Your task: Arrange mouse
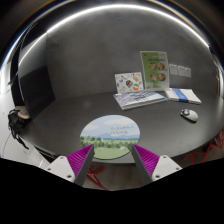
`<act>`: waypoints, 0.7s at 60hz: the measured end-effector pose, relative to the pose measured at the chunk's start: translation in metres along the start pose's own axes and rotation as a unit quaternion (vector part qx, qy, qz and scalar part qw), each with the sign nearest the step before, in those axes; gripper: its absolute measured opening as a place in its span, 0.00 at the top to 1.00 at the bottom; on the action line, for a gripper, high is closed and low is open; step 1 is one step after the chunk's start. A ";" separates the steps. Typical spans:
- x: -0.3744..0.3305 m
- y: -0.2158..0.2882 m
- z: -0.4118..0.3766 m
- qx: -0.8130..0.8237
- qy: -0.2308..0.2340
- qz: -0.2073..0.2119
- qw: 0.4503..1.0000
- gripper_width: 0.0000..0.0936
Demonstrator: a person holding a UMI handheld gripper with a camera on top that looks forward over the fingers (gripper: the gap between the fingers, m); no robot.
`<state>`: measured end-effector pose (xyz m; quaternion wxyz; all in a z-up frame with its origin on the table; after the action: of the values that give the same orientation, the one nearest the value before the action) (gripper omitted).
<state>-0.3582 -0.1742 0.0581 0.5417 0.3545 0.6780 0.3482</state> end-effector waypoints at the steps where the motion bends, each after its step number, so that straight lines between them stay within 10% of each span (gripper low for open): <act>1: -0.001 -0.001 0.003 0.000 -0.004 -0.001 1.000 0.13; 42: 0.051 0.060 0.341 -0.045 -0.120 -0.006 0.992 0.14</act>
<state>-0.0256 -0.0704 0.0268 0.6369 0.3651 0.5938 0.3293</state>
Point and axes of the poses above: the point between the fingertips, and its own axes, seen from behind it with the camera up: z to the right, y up, x forward, the way the camera looks, the point moved 4 cm from there along -x, backward, against the way the camera looks, and after that the axes turned 2 degrees about x, right-handed, at the moved point
